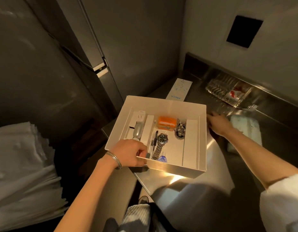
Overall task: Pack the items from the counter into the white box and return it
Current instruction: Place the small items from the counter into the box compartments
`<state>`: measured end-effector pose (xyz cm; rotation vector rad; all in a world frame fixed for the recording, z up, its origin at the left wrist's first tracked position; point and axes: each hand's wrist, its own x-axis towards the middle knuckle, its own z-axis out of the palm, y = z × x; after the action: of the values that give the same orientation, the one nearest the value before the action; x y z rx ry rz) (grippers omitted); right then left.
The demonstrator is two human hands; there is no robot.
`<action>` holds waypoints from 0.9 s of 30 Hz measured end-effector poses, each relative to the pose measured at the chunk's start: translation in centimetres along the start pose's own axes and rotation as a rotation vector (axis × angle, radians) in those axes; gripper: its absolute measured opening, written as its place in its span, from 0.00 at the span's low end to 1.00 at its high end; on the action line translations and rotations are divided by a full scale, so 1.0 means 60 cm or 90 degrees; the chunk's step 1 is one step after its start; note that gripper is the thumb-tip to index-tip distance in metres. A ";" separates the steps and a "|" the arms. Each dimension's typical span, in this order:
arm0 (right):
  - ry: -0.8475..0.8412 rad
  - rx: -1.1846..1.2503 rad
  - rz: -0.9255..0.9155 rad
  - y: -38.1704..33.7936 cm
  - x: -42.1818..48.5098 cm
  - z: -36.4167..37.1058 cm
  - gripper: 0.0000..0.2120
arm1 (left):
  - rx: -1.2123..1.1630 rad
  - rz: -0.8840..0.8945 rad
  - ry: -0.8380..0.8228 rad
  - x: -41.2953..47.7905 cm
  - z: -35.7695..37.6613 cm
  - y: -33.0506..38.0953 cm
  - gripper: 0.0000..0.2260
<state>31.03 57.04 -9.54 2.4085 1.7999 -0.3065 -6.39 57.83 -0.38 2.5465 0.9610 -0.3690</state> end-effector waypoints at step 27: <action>-0.343 -0.141 -0.481 -0.225 -0.056 -0.062 0.11 | 0.097 0.085 0.066 0.005 0.029 0.011 0.08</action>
<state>17.53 58.54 -4.83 1.2444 2.2072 -0.6914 -5.90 56.76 -1.86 2.7757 0.8202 -0.2831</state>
